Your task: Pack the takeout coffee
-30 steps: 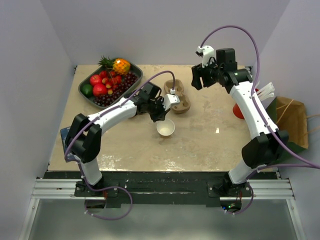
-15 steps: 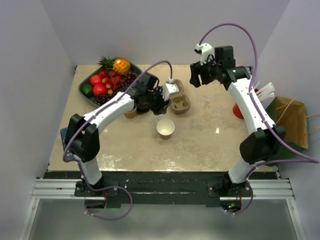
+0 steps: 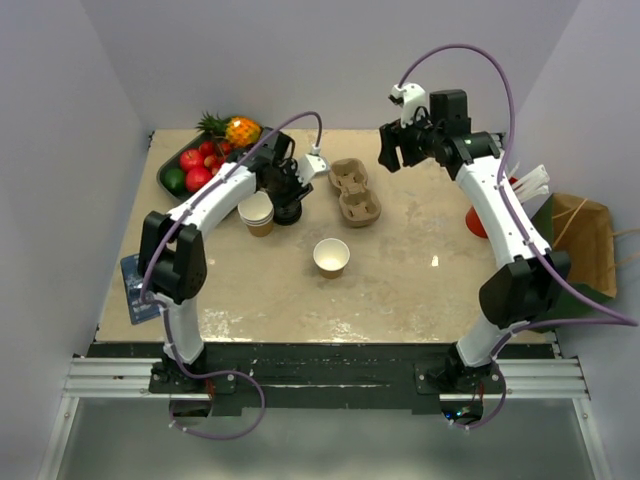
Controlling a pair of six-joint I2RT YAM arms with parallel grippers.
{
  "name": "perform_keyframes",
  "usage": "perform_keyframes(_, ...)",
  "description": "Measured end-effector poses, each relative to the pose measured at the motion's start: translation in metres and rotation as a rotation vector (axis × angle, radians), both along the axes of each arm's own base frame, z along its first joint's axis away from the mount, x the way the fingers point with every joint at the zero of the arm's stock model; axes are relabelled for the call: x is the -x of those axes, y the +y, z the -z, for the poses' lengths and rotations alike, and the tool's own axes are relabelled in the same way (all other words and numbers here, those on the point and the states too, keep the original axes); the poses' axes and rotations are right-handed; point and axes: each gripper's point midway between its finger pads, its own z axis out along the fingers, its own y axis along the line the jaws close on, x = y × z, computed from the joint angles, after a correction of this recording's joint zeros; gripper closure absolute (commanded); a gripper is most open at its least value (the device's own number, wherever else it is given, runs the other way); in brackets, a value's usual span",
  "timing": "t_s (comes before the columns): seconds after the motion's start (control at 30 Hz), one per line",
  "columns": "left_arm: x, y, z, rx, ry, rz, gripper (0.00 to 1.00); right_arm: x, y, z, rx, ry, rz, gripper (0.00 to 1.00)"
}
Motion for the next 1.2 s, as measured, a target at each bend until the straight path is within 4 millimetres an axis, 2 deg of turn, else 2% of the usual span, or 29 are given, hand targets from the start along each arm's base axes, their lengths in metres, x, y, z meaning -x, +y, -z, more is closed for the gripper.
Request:
perform_keyframes(0.07,0.004,0.002,0.016,-0.038,0.032,0.016,0.61,0.002,0.000,-0.002,-0.001,-0.006,0.000,0.30)
perform_keyframes(0.17,0.006,0.002,0.030,-0.075,0.049,0.034,0.65,0.007,-0.002,-0.004,-0.002,-0.011,0.000,0.29)
perform_keyframes(0.33,0.008,0.004,0.043,-0.119,0.056,0.047,0.69,0.014,-0.004,-0.010,-0.005,-0.025,0.001,0.29)
perform_keyframes(0.53,0.015,0.001,0.059,-0.161,0.072,0.056,0.71,0.016,-0.004,-0.008,-0.004,-0.022,0.000,0.28)
perform_keyframes(0.9,0.010,0.003,0.074,-0.188,0.066,0.033,0.77,0.016,-0.004,-0.008,-0.005,-0.022,0.000,0.28)
perform_keyframes(1.2,0.005,0.005,0.076,-0.197,0.042,0.012,0.80,0.016,-0.004,-0.008,-0.005,-0.022,0.000,0.28)
